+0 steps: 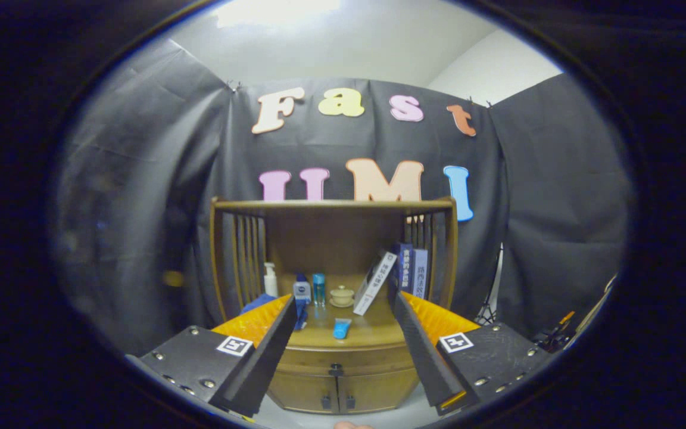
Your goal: Pull open the drawer, take out the items inside it, and place them on the countertop above the cabinet.
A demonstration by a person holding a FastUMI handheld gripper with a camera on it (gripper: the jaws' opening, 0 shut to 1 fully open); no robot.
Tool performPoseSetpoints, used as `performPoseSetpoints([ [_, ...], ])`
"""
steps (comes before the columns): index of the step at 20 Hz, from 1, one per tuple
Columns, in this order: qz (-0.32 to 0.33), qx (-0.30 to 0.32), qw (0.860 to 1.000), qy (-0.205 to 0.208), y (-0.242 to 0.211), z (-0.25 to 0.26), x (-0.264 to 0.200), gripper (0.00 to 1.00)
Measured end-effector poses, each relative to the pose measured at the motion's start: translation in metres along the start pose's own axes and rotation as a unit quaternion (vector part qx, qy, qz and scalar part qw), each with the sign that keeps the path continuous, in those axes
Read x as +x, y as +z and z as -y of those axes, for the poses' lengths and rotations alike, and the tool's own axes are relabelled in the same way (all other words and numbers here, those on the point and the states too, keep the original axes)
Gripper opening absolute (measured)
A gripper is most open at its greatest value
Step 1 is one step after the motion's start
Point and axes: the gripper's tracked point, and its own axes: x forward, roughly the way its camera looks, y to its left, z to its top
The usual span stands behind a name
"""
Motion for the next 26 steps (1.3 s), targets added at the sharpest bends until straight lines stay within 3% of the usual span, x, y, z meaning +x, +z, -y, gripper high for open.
performPoseSetpoints([
  [4,0.027,-0.012,1.000,-0.006,0.026,0.006,-0.027,0.98],
  [10,0.014,-0.009,1.000,-0.015,-0.017,0.012,-0.061,0.98],
  [20,-0.004,-0.007,1.000,0.003,-0.051,-0.002,-0.065,0.98],
  [26,-0.005,0.003,1.000,0.005,-0.048,-0.004,-0.070,0.98],
])
